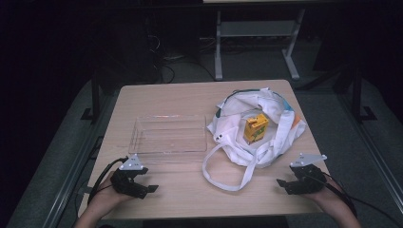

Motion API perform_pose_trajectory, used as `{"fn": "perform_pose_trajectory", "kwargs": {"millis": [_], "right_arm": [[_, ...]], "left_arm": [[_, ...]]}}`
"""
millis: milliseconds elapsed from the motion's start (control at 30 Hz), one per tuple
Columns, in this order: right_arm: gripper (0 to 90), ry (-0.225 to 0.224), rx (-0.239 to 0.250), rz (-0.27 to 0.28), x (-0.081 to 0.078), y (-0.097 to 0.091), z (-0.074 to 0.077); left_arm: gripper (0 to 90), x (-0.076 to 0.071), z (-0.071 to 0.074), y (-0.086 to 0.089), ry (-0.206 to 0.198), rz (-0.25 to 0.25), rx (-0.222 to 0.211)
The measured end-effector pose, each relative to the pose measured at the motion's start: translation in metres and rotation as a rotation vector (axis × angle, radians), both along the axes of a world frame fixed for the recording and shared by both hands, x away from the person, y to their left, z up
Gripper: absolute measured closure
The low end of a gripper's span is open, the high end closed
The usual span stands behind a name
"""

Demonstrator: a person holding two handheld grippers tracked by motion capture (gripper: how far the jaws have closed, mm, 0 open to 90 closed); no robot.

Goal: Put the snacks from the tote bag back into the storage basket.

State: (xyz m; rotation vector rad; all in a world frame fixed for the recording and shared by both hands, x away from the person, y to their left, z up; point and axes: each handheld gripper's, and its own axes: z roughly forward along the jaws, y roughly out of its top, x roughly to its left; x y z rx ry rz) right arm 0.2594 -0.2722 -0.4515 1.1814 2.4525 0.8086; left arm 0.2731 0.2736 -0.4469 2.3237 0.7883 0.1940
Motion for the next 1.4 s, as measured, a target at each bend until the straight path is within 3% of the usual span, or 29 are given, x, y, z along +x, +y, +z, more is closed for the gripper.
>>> {"fn": "perform_pose_trajectory", "kwargs": {"millis": [767, 1033, 1400], "right_arm": [[26.4, -0.025, 0.033, 0.013, 0.004, 0.002, 0.021], [29.4, -0.041, 0.051, -0.014, 0.007, -0.002, 0.034], [38.5, -0.064, 0.049, -0.003, 0.021, 0.001, 0.048]], "left_arm": [[22.4, -0.002, 0.002, -0.001, 0.003, 0.011, -0.023], [22.5, -0.004, 0.004, -0.001, -0.009, 0.013, -0.024], [22.4, -0.006, 0.005, -0.001, -0.015, 0.019, -0.03]]}}
